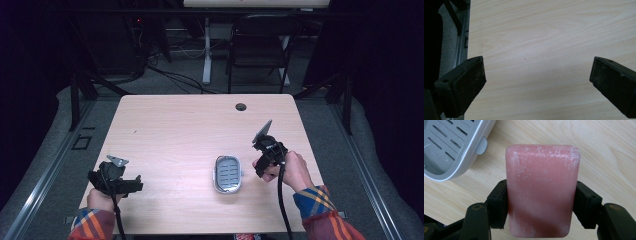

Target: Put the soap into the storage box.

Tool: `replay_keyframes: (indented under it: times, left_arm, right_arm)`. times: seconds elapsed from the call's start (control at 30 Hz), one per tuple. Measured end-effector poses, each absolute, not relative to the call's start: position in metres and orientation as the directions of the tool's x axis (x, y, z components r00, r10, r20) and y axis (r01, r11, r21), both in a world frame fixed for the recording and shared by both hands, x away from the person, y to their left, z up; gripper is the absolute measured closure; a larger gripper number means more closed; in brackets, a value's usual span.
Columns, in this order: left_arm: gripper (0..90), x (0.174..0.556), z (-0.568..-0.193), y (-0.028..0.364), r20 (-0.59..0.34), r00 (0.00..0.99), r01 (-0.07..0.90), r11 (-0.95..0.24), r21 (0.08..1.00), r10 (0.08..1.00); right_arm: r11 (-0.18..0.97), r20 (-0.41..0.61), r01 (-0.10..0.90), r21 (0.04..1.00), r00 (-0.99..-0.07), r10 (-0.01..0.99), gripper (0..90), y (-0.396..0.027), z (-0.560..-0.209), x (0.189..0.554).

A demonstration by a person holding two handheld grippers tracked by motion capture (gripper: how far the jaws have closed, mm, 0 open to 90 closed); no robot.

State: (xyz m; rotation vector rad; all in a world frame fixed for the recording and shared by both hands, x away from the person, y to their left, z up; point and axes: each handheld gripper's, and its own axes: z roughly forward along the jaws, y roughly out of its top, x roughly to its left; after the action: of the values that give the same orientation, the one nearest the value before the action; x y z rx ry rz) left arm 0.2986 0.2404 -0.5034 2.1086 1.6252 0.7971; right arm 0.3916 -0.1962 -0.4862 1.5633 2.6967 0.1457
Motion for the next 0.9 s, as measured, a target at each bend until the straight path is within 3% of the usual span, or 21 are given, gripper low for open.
replay_keyframes:
  times: [0.1, 0.57, 0.63, 0.67, 0.9]
  left_arm:
    - [0.2, 0.300, -0.503, 0.239, 0.212, 0.180, 0.758, -0.273, 0.593, 0.961]
    - [0.2, 0.302, -0.503, 0.236, 0.211, 0.191, 0.756, -0.281, 0.592, 0.959]
    - [0.2, 0.303, -0.503, 0.236, 0.211, 0.193, 0.756, -0.282, 0.591, 0.958]
    - [0.2, 0.303, -0.503, 0.236, 0.211, 0.193, 0.756, -0.282, 0.591, 0.958]
    - [0.2, 0.302, -0.503, 0.235, 0.212, 0.193, 0.753, -0.283, 0.594, 0.958]
  right_arm:
    - [0.532, 0.024, 0.845, 0.050, -0.534, 0.845, 37.3, -0.194, -0.482, 0.394]
    - [0.523, 0.038, 0.846, 0.101, -0.529, 0.848, 37.3, -0.177, -0.475, 0.394]
    - [0.561, 0.024, 0.826, 0.057, -0.563, 0.826, 37.3, -0.176, -0.470, 0.396]
    - [0.533, 0.033, 0.841, 0.089, -0.537, 0.843, 37.3, -0.174, -0.472, 0.394]
    - [0.557, 0.022, 0.827, 0.078, -0.560, 0.828, 37.3, -0.167, -0.463, 0.395]
